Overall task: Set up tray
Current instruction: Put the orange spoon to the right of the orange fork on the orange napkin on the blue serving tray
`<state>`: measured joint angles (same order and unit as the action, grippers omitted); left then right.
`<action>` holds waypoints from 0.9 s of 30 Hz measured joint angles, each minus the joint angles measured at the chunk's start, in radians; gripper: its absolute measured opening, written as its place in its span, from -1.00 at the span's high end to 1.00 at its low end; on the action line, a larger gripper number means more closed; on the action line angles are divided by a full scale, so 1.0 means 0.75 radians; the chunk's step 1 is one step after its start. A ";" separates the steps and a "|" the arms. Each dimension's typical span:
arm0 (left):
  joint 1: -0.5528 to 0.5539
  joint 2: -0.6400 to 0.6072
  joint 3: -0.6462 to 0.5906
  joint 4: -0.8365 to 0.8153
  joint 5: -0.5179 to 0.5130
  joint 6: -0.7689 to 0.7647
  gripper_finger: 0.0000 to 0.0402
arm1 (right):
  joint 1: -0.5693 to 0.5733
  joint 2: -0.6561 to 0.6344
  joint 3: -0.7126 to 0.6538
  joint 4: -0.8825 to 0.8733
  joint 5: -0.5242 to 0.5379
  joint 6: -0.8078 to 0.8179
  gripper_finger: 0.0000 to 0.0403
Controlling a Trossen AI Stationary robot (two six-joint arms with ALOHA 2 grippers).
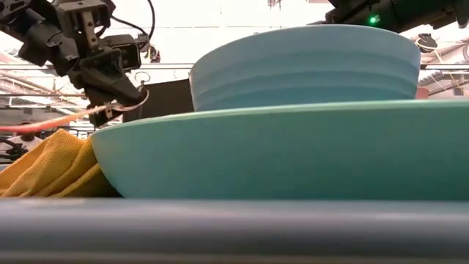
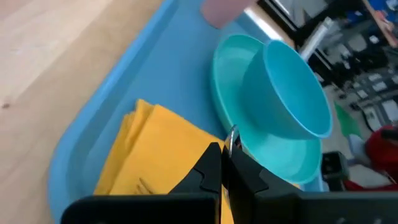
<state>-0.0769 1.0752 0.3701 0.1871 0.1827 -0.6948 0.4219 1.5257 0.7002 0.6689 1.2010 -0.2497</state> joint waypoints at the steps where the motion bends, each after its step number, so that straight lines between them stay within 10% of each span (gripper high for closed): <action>1: 0.000 0.000 -0.006 0.007 0.021 0.011 0.98 | -0.002 0.000 0.000 0.000 -0.001 0.000 0.49; 27: 0.075 0.288 -0.023 0.312 0.138 0.070 0.98 | -0.005 0.000 0.001 0.000 -0.001 0.008 0.49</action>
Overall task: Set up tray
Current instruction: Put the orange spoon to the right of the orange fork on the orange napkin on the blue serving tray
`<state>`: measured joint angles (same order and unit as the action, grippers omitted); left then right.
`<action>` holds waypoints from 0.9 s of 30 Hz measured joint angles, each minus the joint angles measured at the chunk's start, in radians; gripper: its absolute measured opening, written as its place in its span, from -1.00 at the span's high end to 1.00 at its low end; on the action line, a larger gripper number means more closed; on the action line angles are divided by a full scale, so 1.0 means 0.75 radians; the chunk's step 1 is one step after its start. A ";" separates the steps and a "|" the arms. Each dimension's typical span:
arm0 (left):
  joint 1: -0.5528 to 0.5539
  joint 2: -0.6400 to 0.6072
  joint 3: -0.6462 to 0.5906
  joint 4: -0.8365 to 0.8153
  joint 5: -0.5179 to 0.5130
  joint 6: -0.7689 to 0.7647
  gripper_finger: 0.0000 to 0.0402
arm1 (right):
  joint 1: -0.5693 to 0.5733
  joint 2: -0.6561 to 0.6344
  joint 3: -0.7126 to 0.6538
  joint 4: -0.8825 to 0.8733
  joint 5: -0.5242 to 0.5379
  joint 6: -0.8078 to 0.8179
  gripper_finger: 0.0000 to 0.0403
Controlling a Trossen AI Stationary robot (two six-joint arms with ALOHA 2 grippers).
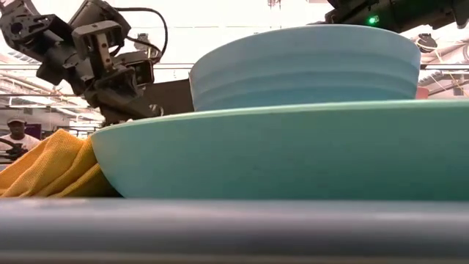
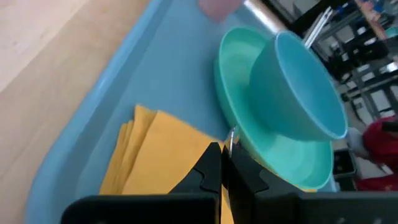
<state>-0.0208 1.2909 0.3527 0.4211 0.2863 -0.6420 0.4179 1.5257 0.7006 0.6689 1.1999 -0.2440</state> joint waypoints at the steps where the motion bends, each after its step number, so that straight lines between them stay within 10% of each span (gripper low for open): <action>1: 0.000 0.014 0.001 0.022 0.002 -0.004 0.98 | 0.000 0.000 0.000 0.000 0.000 0.000 0.49; 27: 0.000 0.199 0.001 0.118 0.004 -0.065 0.98 | 0.000 0.001 -0.001 -0.010 -0.001 0.006 0.49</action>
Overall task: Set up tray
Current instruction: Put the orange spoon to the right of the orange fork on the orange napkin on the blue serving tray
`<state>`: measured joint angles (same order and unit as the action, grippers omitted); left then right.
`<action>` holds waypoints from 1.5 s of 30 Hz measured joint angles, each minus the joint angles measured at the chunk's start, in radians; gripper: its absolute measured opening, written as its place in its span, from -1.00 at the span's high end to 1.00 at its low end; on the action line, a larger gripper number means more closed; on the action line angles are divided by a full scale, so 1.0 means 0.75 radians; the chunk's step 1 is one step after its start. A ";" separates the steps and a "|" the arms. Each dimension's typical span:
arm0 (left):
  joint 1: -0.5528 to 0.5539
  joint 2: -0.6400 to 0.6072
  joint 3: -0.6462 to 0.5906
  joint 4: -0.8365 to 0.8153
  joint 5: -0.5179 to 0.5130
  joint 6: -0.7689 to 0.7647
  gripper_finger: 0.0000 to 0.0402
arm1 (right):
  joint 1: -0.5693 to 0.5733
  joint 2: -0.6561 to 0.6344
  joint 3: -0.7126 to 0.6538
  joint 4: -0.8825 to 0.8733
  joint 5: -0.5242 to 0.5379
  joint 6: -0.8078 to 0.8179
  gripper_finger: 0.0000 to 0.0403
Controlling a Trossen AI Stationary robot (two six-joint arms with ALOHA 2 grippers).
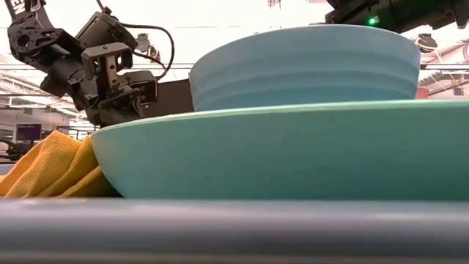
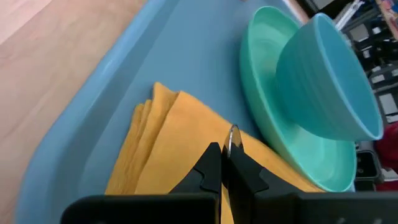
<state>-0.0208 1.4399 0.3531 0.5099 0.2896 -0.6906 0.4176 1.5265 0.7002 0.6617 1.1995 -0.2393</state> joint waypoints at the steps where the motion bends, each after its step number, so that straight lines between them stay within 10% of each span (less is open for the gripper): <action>1: 0.000 0.000 0.000 -0.012 -0.004 -0.003 0.98 | 0.000 0.000 0.000 0.000 0.000 0.000 0.49; 29: -0.003 0.000 0.000 -0.064 -0.046 -0.039 0.96 | 0.000 0.000 0.000 -0.001 -0.001 0.005 0.49; 45: -0.039 0.000 0.000 -0.056 -0.075 -0.019 0.62 | 0.000 0.000 0.000 -0.001 -0.001 0.005 0.49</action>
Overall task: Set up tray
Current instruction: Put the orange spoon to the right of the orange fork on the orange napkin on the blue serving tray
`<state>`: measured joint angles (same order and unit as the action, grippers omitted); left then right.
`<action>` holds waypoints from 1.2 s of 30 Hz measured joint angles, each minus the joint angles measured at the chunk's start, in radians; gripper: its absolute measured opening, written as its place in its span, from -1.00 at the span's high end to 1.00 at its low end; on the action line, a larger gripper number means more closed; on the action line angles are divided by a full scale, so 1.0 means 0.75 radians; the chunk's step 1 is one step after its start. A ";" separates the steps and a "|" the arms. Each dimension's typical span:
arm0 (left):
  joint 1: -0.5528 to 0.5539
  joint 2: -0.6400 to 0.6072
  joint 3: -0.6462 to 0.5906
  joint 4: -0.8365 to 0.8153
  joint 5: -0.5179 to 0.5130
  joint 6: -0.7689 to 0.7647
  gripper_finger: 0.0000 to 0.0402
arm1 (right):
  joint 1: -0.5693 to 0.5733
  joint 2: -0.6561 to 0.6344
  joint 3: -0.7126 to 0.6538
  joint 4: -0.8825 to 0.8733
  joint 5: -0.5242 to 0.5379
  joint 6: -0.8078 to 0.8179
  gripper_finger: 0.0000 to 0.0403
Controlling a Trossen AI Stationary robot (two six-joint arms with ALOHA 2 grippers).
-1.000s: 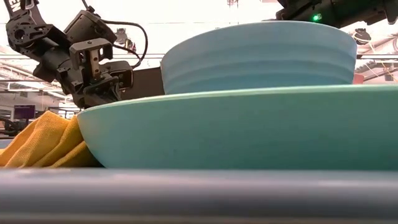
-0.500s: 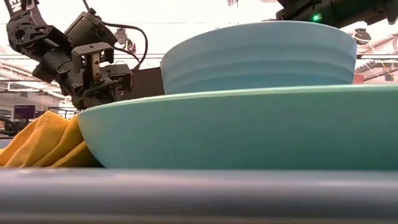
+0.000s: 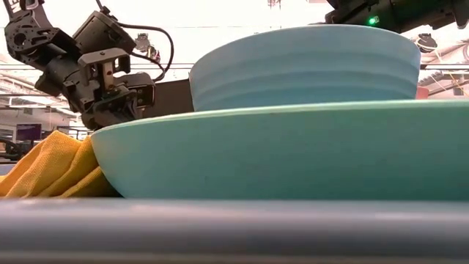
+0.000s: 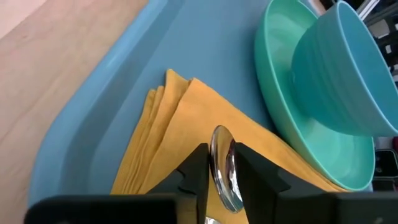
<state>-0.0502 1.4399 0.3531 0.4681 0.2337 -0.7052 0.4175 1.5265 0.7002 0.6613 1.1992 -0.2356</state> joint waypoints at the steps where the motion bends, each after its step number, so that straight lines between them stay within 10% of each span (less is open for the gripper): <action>1: 0.000 0.000 0.000 0.003 0.000 0.000 0.63 | 0.000 0.000 0.000 0.000 0.000 0.000 0.49; 36: -0.015 0.000 0.000 0.008 -0.033 0.010 0.21 | -0.008 0.000 0.000 -0.012 -0.001 0.031 0.49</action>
<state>-0.0616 1.4399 0.3531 0.4744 0.2092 -0.6979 0.4118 1.5265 0.7002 0.6525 1.1985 -0.2120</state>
